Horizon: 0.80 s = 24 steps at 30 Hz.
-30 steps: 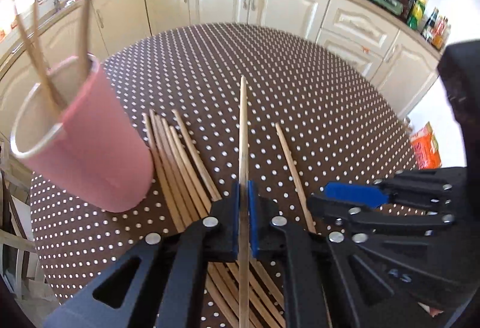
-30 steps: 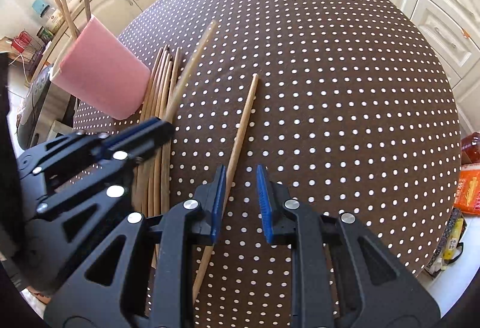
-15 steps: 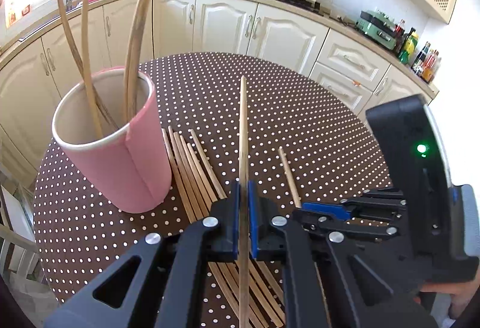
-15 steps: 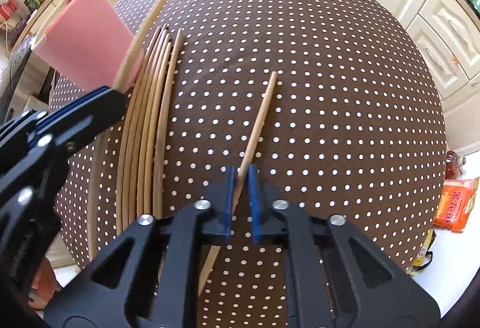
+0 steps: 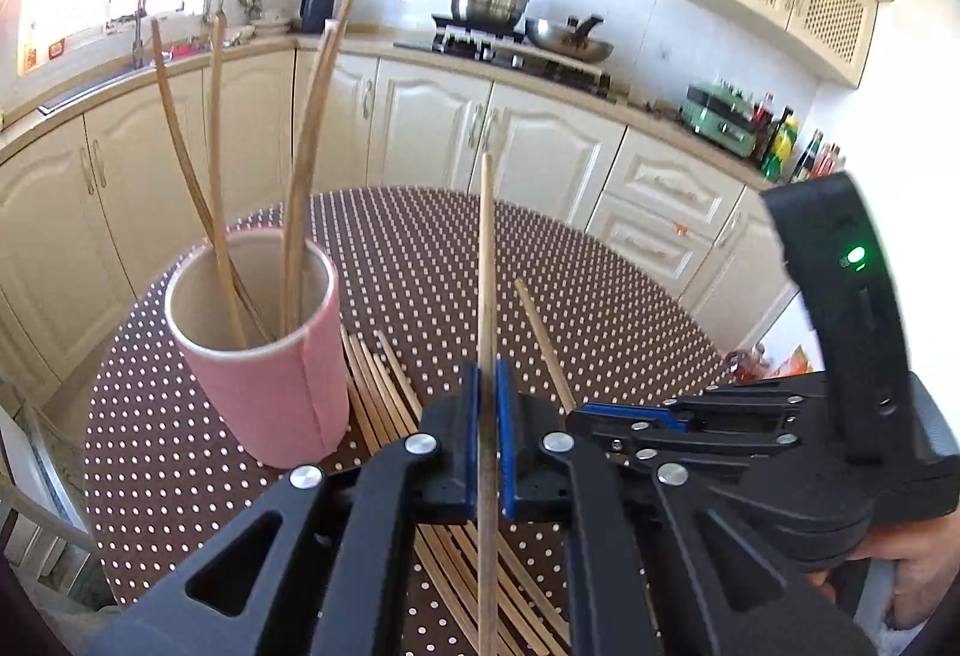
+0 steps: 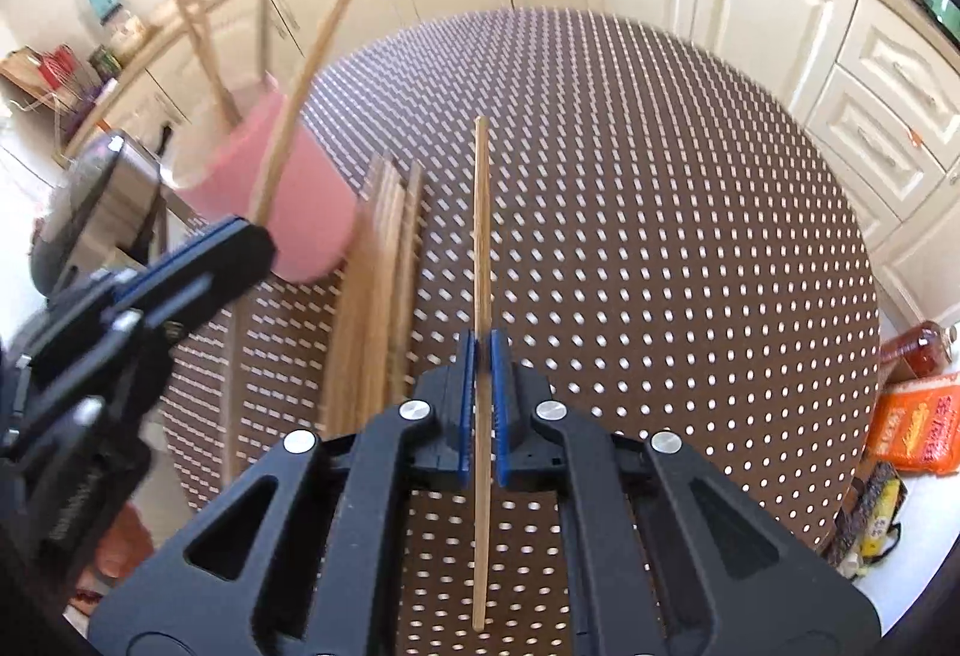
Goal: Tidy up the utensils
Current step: 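Close the left gripper on a chopstick while the right gripper grasps another, then lift, then carry both chopsticks over the pink cup, lower them in, open both grippers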
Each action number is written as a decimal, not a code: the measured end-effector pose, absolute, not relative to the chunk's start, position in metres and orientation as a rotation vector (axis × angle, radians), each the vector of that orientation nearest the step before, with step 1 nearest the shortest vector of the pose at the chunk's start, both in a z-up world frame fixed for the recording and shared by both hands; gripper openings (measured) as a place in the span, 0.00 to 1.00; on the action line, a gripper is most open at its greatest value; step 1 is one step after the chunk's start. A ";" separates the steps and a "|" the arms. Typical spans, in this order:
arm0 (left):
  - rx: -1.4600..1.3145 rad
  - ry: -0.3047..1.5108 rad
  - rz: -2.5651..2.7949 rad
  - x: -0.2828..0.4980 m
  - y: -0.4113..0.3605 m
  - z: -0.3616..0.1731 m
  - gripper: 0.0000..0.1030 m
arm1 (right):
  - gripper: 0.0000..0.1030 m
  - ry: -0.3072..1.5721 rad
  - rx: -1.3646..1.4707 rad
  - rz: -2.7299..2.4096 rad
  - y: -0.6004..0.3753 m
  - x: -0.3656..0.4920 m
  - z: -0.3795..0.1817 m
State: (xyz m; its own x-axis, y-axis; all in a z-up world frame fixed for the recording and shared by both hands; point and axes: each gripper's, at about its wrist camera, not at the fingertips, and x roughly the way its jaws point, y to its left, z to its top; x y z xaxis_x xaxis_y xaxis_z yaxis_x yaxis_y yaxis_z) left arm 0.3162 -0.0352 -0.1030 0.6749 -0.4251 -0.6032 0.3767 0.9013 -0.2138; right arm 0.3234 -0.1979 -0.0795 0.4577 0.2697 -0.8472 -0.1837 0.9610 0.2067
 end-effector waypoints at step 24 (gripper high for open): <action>-0.249 0.208 -0.363 0.287 0.028 -0.032 0.06 | 0.05 0.705 0.135 0.439 -0.176 0.306 0.033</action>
State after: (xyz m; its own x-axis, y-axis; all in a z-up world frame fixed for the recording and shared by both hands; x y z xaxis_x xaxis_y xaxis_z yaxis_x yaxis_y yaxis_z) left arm 0.2873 0.0276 -0.0322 0.9141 -0.3745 -0.1553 0.3237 0.9049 -0.2765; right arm 0.3058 -0.1761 0.0333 0.6752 0.4339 -0.5966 -0.3440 0.9006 0.2657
